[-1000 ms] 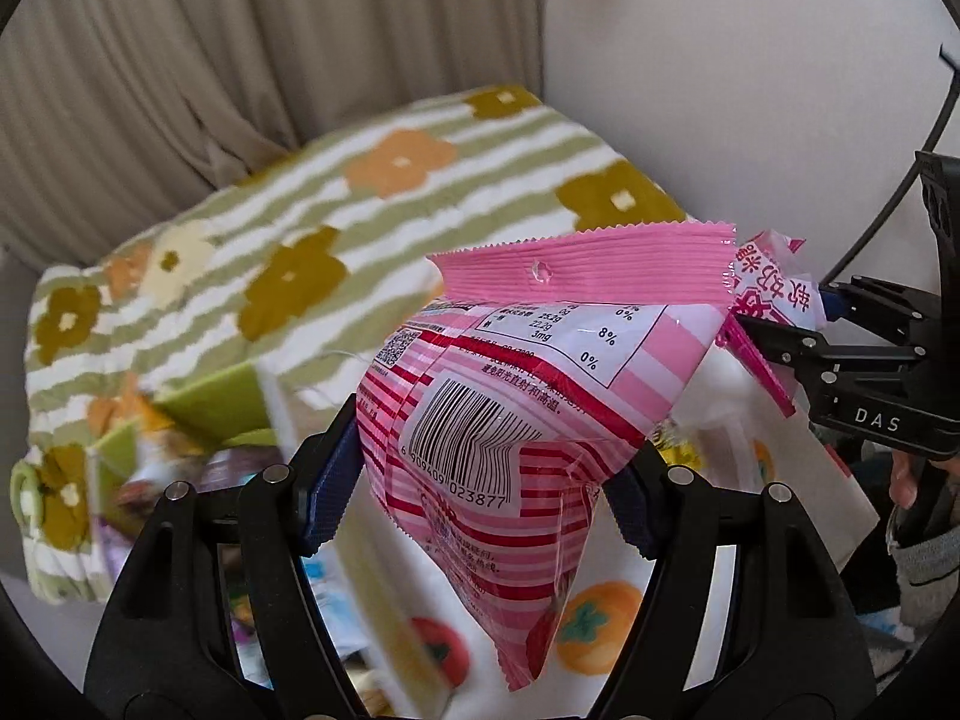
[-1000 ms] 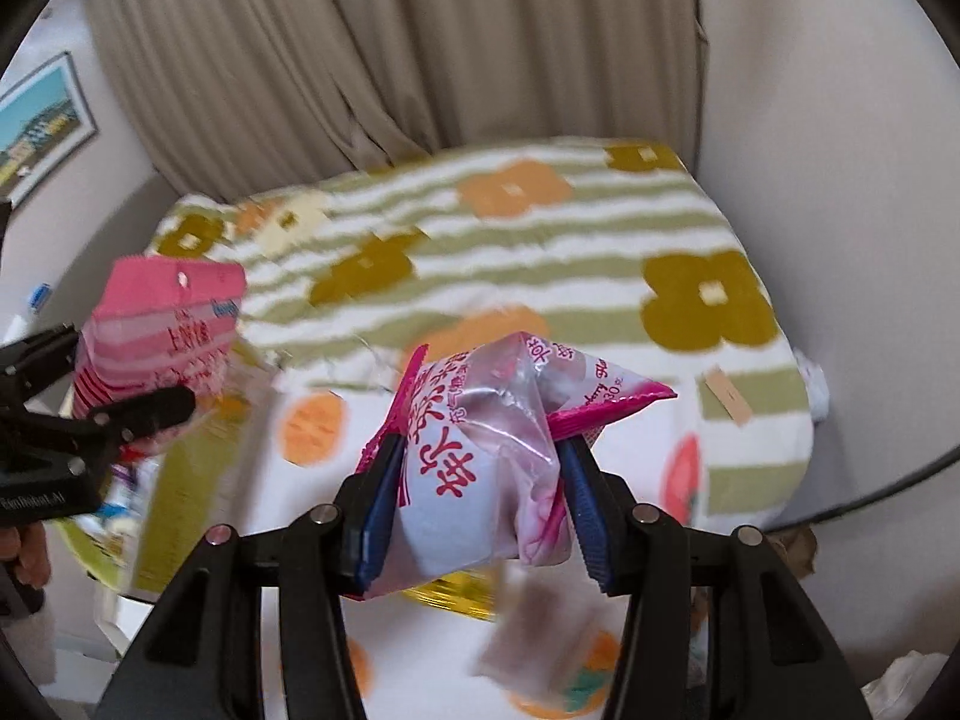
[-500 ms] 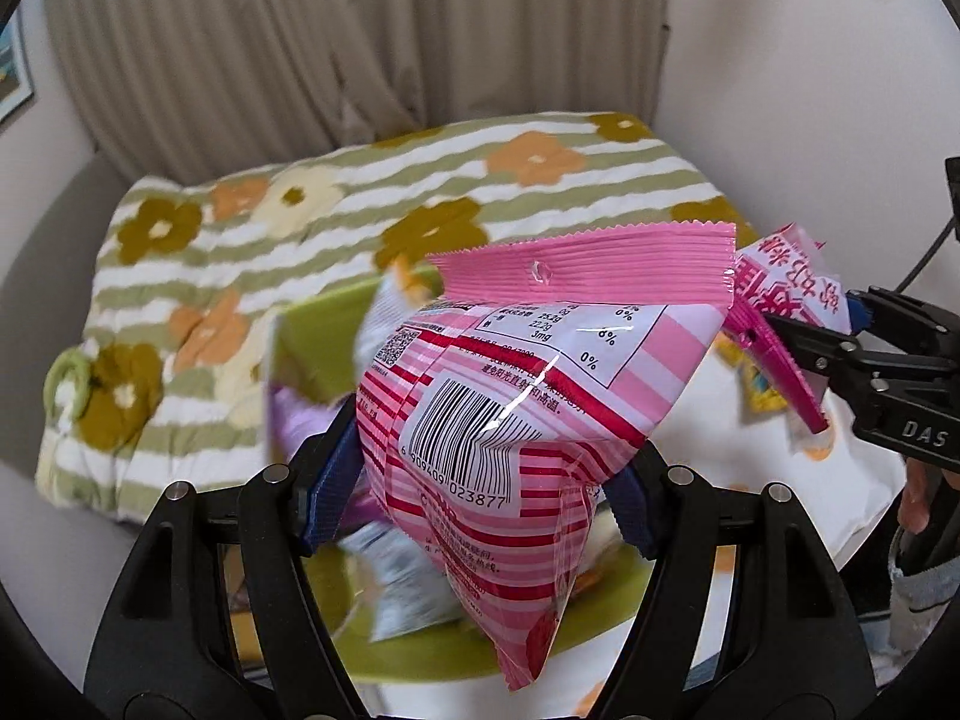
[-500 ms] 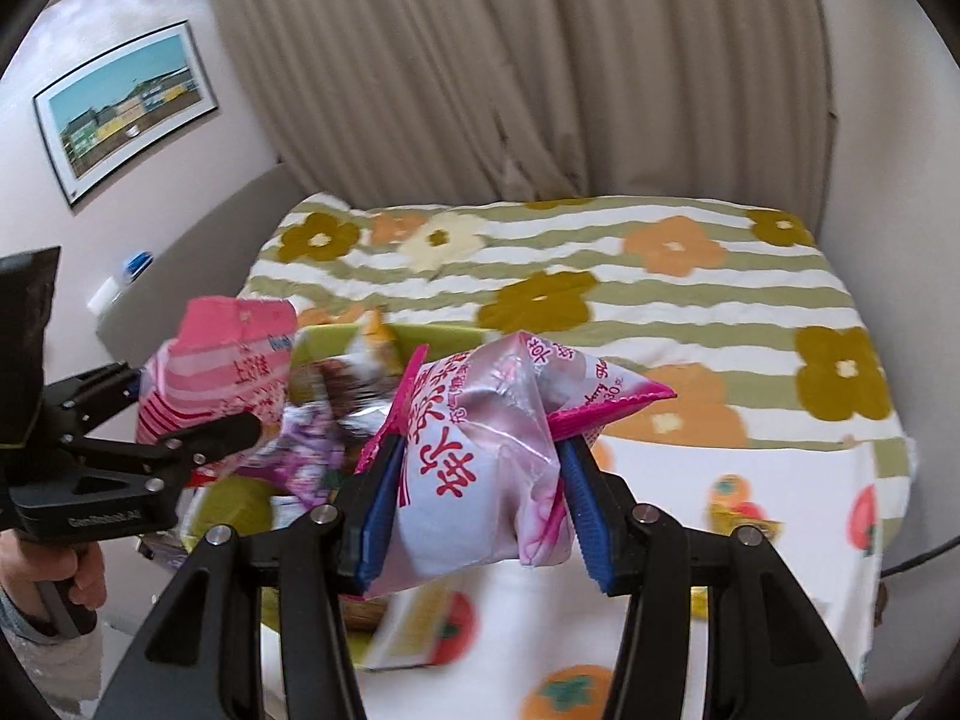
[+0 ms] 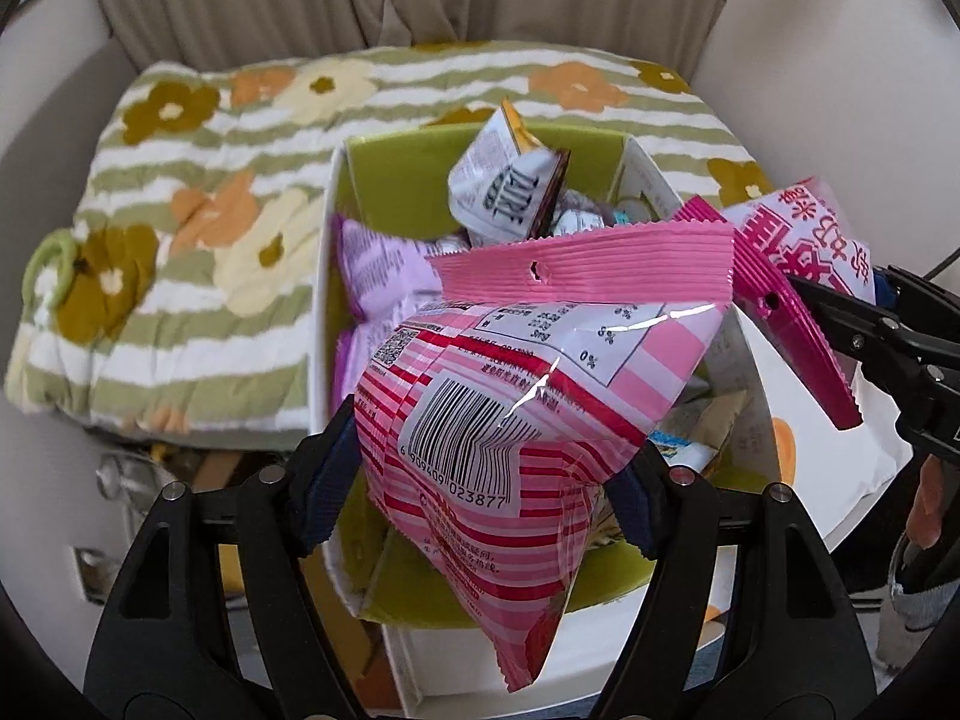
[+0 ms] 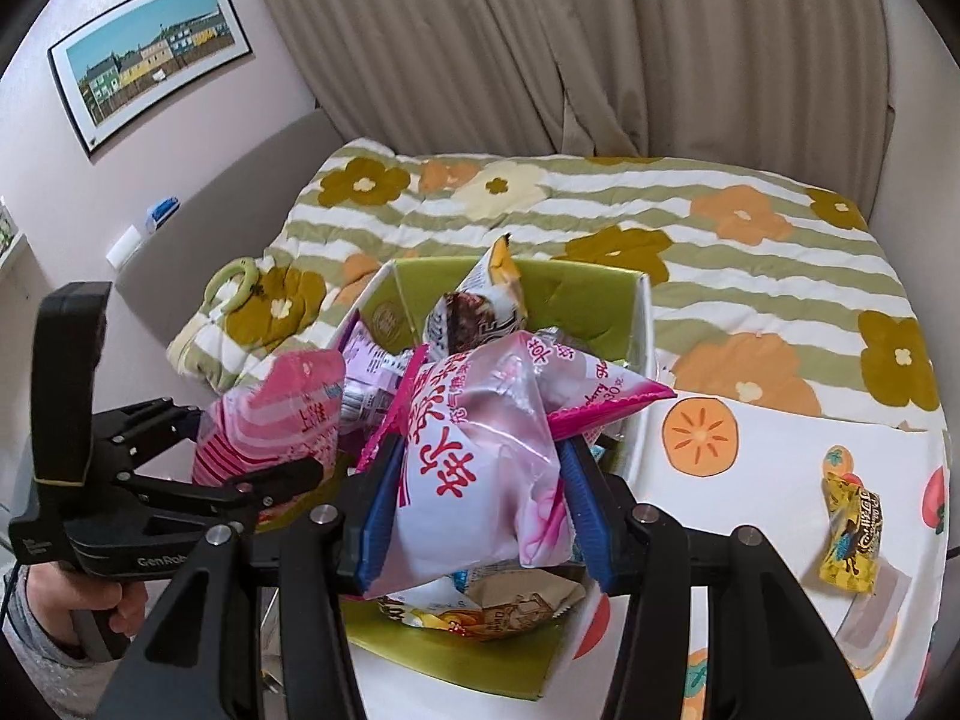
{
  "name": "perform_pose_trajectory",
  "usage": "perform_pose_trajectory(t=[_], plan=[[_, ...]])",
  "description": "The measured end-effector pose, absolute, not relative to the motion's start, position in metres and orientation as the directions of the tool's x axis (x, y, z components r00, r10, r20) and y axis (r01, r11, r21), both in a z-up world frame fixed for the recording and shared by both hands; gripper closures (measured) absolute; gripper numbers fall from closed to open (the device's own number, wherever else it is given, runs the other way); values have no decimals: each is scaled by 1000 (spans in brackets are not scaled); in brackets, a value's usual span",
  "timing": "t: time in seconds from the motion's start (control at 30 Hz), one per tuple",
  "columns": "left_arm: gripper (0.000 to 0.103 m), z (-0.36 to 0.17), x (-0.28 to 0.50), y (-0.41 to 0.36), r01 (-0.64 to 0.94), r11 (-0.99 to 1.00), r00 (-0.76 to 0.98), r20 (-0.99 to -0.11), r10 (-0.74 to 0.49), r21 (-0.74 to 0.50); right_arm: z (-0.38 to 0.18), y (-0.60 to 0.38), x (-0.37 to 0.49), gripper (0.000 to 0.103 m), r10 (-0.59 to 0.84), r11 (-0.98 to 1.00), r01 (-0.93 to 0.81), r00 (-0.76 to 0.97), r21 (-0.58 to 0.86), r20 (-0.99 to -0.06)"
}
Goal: Organize snacks
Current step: 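Carry both pink bags into the yellow-green box and open both tools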
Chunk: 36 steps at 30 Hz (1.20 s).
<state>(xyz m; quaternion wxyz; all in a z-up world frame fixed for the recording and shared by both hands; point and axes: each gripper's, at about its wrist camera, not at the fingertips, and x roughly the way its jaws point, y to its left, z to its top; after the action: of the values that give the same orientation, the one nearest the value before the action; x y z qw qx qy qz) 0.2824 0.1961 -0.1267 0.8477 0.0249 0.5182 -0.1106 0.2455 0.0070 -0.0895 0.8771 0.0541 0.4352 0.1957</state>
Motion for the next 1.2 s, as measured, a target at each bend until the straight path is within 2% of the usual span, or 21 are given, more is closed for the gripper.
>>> perform_pose_trajectory(t=[0.03, 0.07, 0.1, 0.27, 0.4, 0.83, 0.9, 0.93, 0.97, 1.03, 1.2], plan=[[23, -129, 282, 195, 220, 972, 444, -879, -174, -81, -91, 9, 247, 55, 394, 915, -303, 538, 265, -745], [4, -130, 282, 193, 212, 975, 453, -877, -159, -68, -93, 9, 249, 55, 398, 913, -308, 533, 267, -747], [0, -131, 282, 192, 195, 980, 463, -876, -134, -46, -94, 10, 251, 55, 404, 910, -314, 526, 271, -748], [1, -139, 278, 199, 134, 984, 454, -876, -163, -113, -108, 8, 262, 55, 410, 903, -338, 488, 267, -770], [1, -141, 272, 199, 103, 992, 458, -881, -118, -79, -119, 8, 266, 55, 401, 904, -340, 472, 257, -785], [1, -135, 263, 213, 50, 994, 474, -874, -107, -95, -130, 43, 293, 52, 448, 871, -394, 399, 291, -800], [1, -138, 263, 213, 47, 995, 469, -878, -99, -87, -131, 46, 297, 46, 446, 874, -389, 404, 292, -798], [1, -139, 262, 213, 45, 995, 466, -879, -99, -88, -130, 46, 298, 33, 459, 870, -386, 408, 306, -789], [1, -140, 262, 213, 45, 995, 464, -880, -101, -91, -130, 45, 300, 13, 476, 863, -388, 408, 324, -779], [1, -142, 262, 213, 43, 994, 460, -881, -107, -98, -127, 42, 300, 1, 496, 855, -391, 421, 342, -759], [1, -143, 260, 212, 48, 994, 454, -884, -111, -100, -130, 36, 293, 1, 463, 871, -385, 440, 305, -769]])
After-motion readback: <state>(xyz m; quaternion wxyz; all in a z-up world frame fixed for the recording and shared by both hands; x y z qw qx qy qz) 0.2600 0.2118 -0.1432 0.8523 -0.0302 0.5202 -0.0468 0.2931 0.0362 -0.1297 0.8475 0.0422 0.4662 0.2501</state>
